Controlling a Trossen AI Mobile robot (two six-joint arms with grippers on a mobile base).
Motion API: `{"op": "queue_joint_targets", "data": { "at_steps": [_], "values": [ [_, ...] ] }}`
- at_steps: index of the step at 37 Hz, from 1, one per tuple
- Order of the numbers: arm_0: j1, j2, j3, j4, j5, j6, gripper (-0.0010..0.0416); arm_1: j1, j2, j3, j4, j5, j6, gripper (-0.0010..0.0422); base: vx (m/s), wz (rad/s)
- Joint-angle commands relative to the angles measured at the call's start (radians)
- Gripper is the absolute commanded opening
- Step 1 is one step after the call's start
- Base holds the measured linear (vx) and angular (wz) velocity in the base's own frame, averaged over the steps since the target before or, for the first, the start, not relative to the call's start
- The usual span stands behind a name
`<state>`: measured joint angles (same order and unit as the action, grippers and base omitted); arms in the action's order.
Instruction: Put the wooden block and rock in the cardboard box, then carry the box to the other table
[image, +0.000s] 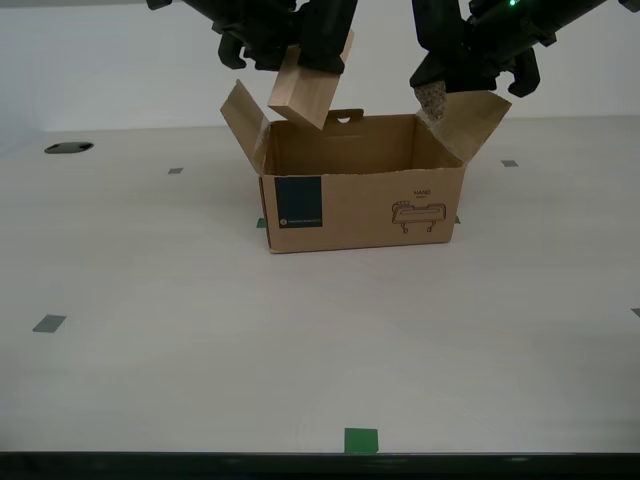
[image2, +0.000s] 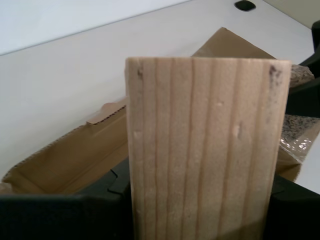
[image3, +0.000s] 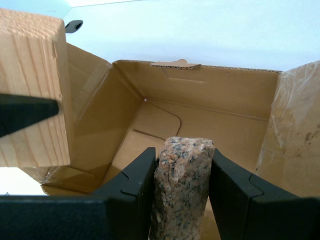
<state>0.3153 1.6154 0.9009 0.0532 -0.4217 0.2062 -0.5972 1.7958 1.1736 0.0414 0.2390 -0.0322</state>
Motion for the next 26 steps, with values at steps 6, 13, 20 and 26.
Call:
{"op": "queue_joint_targets", "data": {
  "at_steps": [6, 13, 20, 26],
  "values": [
    [0.000, -0.001, 0.001, 0.008, 0.001, 0.001, 0.0153, -0.001, -0.001, 0.001, -0.002, 0.010, -0.001, 0.0068, 0.000, 0.000],
    [0.001, -0.001, 0.001, 0.008, 0.001, 0.001, 0.0206, -0.001, -0.001, 0.001, -0.002, 0.009, -0.002, 0.0138, 0.000, 0.000],
    [0.001, -0.001, 0.001, 0.008, 0.001, 0.000, 0.0268, -0.001, -0.001, 0.001, -0.003, 0.009, -0.002, 0.0194, 0.000, 0.000],
    [0.001, -0.001, 0.001, 0.007, 0.000, 0.000, 0.0310, -0.001, -0.001, 0.001, -0.003, 0.008, -0.006, 0.0226, 0.000, 0.000]
  ]
}}
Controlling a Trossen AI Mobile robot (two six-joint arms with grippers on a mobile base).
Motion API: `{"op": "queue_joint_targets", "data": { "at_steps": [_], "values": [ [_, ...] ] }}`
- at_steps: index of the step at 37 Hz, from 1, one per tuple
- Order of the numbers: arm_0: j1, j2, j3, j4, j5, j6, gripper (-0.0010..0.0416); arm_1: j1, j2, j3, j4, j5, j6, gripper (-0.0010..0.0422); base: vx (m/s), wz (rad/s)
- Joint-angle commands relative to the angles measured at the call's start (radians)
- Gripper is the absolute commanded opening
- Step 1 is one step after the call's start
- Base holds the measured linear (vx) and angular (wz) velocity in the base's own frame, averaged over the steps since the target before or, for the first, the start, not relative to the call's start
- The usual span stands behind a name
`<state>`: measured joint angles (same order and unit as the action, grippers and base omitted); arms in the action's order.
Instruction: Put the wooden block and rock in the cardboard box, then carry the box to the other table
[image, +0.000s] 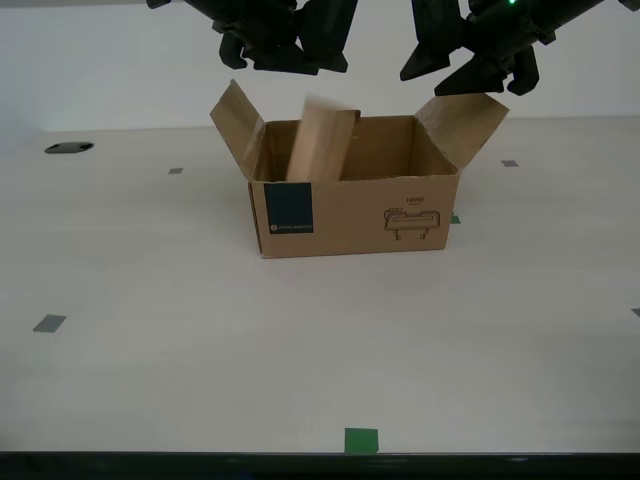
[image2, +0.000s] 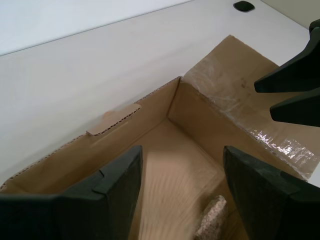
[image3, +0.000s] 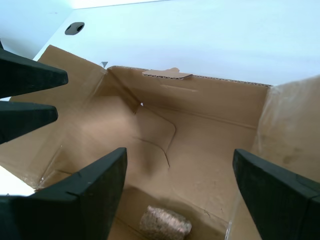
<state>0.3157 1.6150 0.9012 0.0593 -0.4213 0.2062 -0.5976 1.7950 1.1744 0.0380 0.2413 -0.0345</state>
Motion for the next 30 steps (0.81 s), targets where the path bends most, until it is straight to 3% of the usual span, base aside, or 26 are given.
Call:
{"op": "queue_joint_targets", "data": {
  "at_steps": [1, 11, 16, 20, 28, 30],
  "values": [
    [0.000, 0.000, 0.001, 0.001, 0.000, 0.000, 0.0315, -0.001, 0.000, 0.000, 0.001, 0.006, -0.006, 0.0230, 0.000, 0.000],
    [0.000, -0.005, 0.002, 0.000, 0.000, 0.001, 0.0310, 0.000, 0.000, 0.000, 0.000, 0.006, -0.044, 0.0238, 0.000, 0.000],
    [0.000, -0.022, 0.030, -0.042, 0.000, 0.001, 0.0299, 0.000, -0.001, 0.013, -0.025, 0.006, -0.094, 0.0238, 0.000, 0.000],
    [-0.001, -0.045, 0.083, -0.119, 0.000, -0.002, 0.0299, 0.001, -0.001, 0.071, -0.138, 0.008, -0.129, 0.0238, 0.000, 0.000],
    [-0.001, -0.097, 0.186, -0.262, 0.000, -0.008, 0.0317, 0.005, -0.001, 0.230, -0.393, 0.008, -0.141, 0.0238, 0.000, 0.000],
    [-0.002, -0.106, 0.214, -0.308, 0.000, -0.008, 0.0315, 0.005, -0.001, 0.266, -0.440, 0.008, -0.172, 0.0238, 0.000, 0.000]
  ]
}}
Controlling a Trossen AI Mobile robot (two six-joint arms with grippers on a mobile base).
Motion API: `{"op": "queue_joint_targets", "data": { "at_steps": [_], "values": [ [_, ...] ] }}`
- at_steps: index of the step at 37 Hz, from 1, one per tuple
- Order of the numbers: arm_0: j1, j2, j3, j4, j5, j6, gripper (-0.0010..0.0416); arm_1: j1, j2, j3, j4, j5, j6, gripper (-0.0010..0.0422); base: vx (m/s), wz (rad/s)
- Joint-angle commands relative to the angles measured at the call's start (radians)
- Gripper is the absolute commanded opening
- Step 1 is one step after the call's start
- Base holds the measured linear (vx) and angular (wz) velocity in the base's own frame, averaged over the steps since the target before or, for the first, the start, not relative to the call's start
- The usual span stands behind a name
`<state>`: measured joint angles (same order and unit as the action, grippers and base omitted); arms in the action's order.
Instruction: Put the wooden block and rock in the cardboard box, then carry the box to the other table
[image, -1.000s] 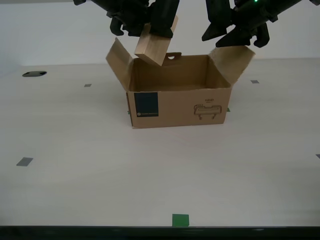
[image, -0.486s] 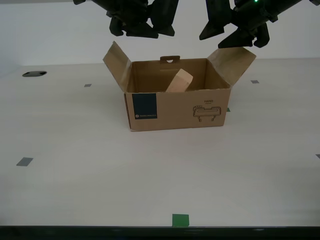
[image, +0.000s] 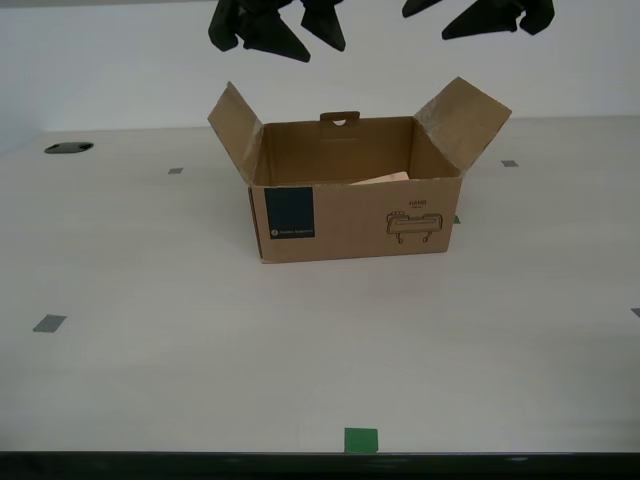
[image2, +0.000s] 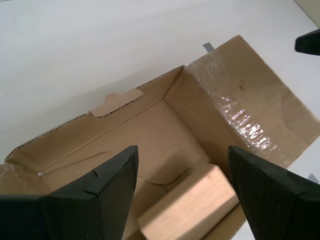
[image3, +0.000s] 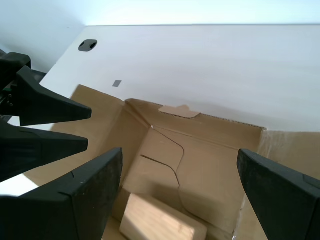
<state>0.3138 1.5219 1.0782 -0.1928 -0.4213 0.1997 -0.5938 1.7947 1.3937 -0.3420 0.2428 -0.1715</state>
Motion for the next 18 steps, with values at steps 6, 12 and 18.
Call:
{"op": "queue_joint_targets", "data": {
  "at_steps": [6, 12, 18],
  "values": [
    [-0.014, -0.024, 0.132, -0.224, 0.001, -0.022, 0.0304, 0.006, -0.001, 0.141, -0.185, 0.035, -0.061, 0.0238, 0.000, 0.000],
    [-0.034, -0.035, 0.209, -0.323, 0.011, -0.051, 0.0298, 0.009, -0.001, 0.207, -0.275, 0.064, -0.040, 0.0238, 0.000, 0.000],
    [-0.069, -0.055, 0.269, -0.404, 0.011, -0.066, 0.0310, 0.022, -0.002, 0.234, -0.364, 0.089, -0.016, 0.0238, 0.000, 0.000]
  ]
}}
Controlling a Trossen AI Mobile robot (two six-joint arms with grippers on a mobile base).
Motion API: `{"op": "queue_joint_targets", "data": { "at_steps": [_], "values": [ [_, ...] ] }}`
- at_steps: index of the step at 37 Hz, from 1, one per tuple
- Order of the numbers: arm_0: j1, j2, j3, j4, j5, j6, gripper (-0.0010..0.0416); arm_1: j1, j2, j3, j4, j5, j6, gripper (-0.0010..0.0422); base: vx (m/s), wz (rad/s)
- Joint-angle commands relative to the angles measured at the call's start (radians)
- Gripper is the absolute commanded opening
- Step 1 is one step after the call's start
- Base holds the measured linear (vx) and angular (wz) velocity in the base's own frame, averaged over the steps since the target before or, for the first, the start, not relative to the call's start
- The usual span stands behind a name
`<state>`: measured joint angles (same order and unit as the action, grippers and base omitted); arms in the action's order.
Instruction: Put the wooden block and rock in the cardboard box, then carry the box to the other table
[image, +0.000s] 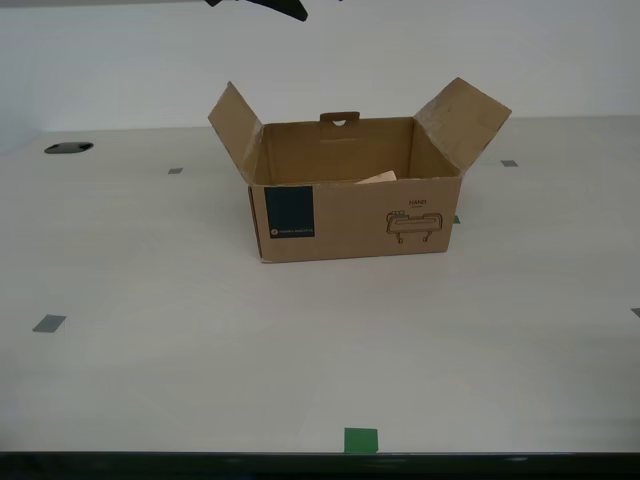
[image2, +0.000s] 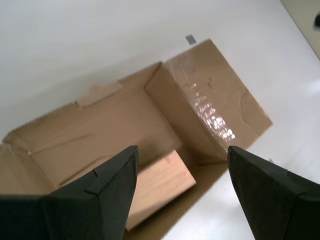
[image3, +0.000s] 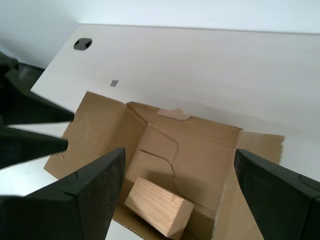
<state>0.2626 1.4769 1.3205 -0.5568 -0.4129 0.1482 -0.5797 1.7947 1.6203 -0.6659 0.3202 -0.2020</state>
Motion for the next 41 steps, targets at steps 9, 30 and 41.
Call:
{"op": "queue_joint_targets", "data": {
  "at_steps": [9, 30, 41],
  "values": [
    [-0.099, -0.020, 0.119, -0.211, 0.003, -0.061, 0.0310, 0.045, -0.002, 0.008, -0.132, 0.011, 0.046, 0.0238, 0.000, 0.000],
    [-0.212, -0.020, 0.171, -0.316, 0.003, -0.103, 0.0315, 0.139, -0.098, 0.005, -0.179, 0.005, 0.044, 0.0238, 0.000, 0.000],
    [-0.212, -0.020, 0.171, -0.320, 0.019, -0.124, 0.0308, 0.230, -0.119, -0.003, -0.293, 0.003, 0.044, 0.0238, 0.000, 0.000]
  ]
}}
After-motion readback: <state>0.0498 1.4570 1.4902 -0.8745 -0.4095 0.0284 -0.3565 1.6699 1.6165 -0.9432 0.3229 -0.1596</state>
